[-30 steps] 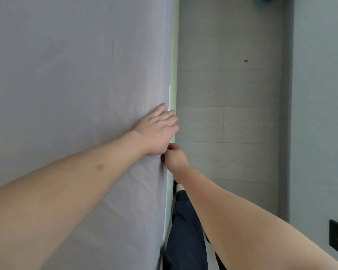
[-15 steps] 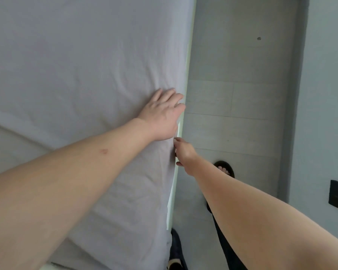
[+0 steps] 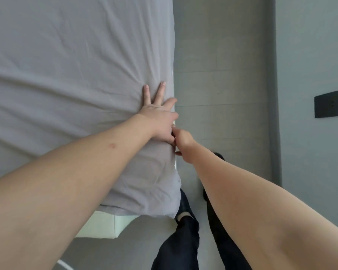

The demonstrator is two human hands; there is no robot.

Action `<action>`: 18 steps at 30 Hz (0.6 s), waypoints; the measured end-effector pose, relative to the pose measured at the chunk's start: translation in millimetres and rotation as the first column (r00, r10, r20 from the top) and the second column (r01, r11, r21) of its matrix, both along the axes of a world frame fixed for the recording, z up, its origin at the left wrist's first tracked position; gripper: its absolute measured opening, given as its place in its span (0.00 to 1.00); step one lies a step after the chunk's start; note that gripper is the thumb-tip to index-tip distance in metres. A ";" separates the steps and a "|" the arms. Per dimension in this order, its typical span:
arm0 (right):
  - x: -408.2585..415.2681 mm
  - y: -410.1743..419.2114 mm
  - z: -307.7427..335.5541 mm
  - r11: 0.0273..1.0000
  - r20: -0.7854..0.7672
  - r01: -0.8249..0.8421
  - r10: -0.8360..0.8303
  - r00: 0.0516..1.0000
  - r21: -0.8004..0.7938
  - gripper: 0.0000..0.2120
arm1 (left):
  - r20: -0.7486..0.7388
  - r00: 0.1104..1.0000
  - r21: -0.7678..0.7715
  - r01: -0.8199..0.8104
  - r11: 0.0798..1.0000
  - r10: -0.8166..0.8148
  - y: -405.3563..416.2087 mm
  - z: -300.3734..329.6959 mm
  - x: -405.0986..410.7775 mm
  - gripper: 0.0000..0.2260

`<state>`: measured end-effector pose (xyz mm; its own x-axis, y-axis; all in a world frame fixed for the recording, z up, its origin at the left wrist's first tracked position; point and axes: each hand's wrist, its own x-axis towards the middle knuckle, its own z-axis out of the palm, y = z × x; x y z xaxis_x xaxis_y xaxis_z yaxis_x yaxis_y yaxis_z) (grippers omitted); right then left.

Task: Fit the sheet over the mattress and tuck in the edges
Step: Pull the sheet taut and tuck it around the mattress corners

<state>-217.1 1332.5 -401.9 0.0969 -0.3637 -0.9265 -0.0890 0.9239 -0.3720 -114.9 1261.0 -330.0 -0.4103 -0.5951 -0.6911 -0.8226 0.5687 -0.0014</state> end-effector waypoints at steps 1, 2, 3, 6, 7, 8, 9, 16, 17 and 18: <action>-1.2 9.8 -0.9 1.000 -0.002 -0.007 0.007 1.000 0.006 0.22 | -0.003 1.000 -0.018 0.009 1.000 -0.009 4.9 -0.9 -1.7 0.28; -2.7 17.1 -1.6 1.000 -0.003 -0.003 0.003 1.000 0.009 0.23 | -0.006 1.000 -0.030 0.020 0.999 -0.020 8.0 -1.8 -1.7 0.28; -4.9 28.1 -1.5 1.000 -0.006 0.014 -0.014 1.000 0.018 0.24 | -0.020 0.999 -0.042 0.032 0.999 -0.033 15.3 -3.8 -0.9 0.28; -8.3 55.7 -3.9 0.999 -0.017 0.022 -0.021 1.000 0.036 0.23 | -0.088 0.992 -0.062 0.083 0.995 -0.088 34.7 -8.7 7.2 0.29; -9.6 68.1 -5.6 0.999 -0.012 0.025 -0.025 1.000 0.048 0.24 | -0.101 0.986 -0.065 0.123 0.990 -0.129 45.4 -9.0 8.2 0.29; -10.2 77.5 -7.7 0.998 -0.004 0.021 -0.021 1.000 0.055 0.26 | -0.112 0.979 -0.065 0.161 0.985 -0.168 54.2 -9.8 9.7 0.29; -10.2 86.6 -8.6 0.998 0.012 0.011 -0.011 1.000 0.057 0.26 | -0.121 0.973 -0.060 0.190 0.980 -0.196 62.7 -10.6 10.5 0.28; -1.1 170.8 -18.1 0.997 -0.049 0.082 -0.082 0.995 -0.009 0.14 | -0.033 0.952 -0.136 0.298 0.945 -0.305 90.4 -19.2 0.6 0.26; 0.9 181.9 -20.8 0.991 -0.127 0.132 -0.133 0.983 -0.013 0.14 | -0.023 0.947 -0.143 0.313 0.939 -0.319 89.9 -19.8 -1.5 0.25; 0.9 188.8 -23.6 0.989 -0.207 0.147 -0.144 0.968 -0.001 0.15 | -0.010 0.947 -0.145 0.315 0.938 -0.320 88.5 -20.2 -1.4 0.25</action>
